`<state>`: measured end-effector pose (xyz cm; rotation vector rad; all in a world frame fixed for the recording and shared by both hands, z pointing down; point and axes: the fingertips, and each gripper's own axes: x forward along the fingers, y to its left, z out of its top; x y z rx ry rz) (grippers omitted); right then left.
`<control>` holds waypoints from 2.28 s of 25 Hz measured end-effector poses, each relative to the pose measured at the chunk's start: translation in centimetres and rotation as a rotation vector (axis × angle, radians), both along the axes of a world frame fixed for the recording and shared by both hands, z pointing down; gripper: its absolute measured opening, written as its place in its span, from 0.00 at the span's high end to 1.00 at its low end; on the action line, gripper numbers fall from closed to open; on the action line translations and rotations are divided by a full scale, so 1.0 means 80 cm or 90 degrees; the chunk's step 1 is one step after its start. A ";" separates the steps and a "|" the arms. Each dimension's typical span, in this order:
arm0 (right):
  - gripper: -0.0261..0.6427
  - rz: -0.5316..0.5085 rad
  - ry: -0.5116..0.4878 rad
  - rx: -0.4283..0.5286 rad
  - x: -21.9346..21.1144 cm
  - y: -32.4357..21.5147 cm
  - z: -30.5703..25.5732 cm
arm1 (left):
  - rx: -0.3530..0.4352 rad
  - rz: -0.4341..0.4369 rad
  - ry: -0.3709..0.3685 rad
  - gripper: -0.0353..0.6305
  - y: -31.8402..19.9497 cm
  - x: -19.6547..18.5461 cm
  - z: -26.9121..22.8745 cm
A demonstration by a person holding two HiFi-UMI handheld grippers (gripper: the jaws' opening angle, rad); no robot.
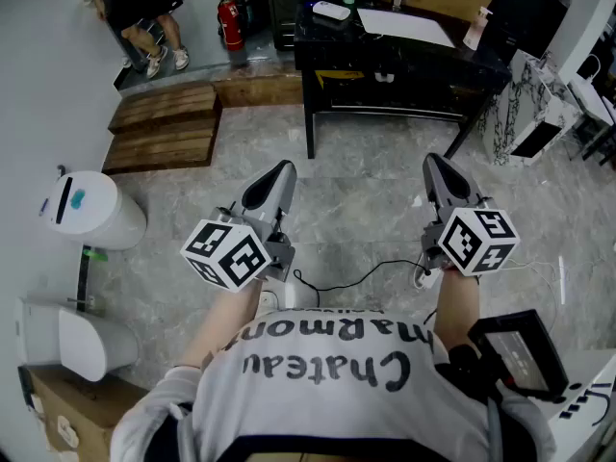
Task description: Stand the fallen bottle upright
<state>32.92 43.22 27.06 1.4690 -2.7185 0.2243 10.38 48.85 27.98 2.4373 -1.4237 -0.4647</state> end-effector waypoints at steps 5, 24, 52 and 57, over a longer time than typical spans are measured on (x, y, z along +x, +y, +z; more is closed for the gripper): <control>0.94 -0.005 0.000 0.001 0.000 0.001 0.001 | 0.000 -0.002 0.002 0.93 0.000 0.002 0.003; 0.94 -0.019 -0.032 -0.090 -0.045 -0.085 0.062 | -0.065 0.015 0.045 0.93 -0.114 -0.042 0.057; 0.94 0.035 -0.023 -0.085 -0.236 -0.428 0.042 | -0.046 0.069 0.009 0.93 -0.484 -0.226 0.021; 0.94 0.031 -0.025 -0.102 -0.235 -0.463 0.050 | -0.056 0.081 0.008 0.93 -0.519 -0.217 0.032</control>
